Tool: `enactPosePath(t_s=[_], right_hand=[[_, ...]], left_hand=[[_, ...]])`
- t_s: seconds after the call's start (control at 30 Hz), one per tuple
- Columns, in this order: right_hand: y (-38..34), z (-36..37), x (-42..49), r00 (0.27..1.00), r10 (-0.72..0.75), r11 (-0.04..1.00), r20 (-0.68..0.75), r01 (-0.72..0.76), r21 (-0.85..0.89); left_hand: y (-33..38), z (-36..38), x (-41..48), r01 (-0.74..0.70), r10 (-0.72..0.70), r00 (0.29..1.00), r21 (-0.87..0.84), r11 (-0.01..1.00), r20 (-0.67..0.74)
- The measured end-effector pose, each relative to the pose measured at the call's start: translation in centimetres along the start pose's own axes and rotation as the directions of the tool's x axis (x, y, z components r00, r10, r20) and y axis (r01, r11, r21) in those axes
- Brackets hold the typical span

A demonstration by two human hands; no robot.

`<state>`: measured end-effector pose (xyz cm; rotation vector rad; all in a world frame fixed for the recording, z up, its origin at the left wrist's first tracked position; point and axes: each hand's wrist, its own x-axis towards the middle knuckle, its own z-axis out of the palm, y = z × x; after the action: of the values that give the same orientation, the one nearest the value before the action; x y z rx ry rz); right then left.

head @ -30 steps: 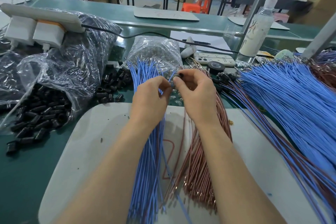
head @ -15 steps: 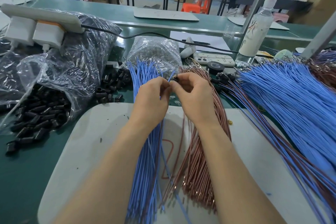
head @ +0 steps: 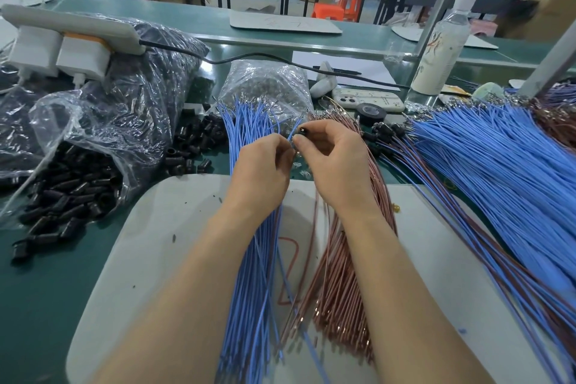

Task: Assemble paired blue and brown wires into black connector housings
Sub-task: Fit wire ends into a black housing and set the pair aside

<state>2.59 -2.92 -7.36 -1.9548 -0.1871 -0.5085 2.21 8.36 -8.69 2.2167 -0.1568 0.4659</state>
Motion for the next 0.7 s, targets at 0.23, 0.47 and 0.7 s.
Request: enactPosePath(t_s=[0.23,0.47,0.7], right_hand=[[0.10,0.24,-0.20,1.000,-0.024,0.998,0.004,0.025,-0.054],[0.27,-0.23,0.15,0.999,0.035,0.999,0.019,-0.035,0.029],[0.36,-0.30,0.16,0.998,0.055,0.997,0.043,-0.058,0.049]], left_hand=[[-0.17,0.12,0.03,0.050,-0.051,0.998,0.040,0.998,0.021],[0.14,-0.11,-0.17,0.021,-0.021,1.000,-0.019,1.000,0.002],[0.11,-0.10,-0.14,-0.027,0.026,1.000,-0.040,0.999,-0.016]])
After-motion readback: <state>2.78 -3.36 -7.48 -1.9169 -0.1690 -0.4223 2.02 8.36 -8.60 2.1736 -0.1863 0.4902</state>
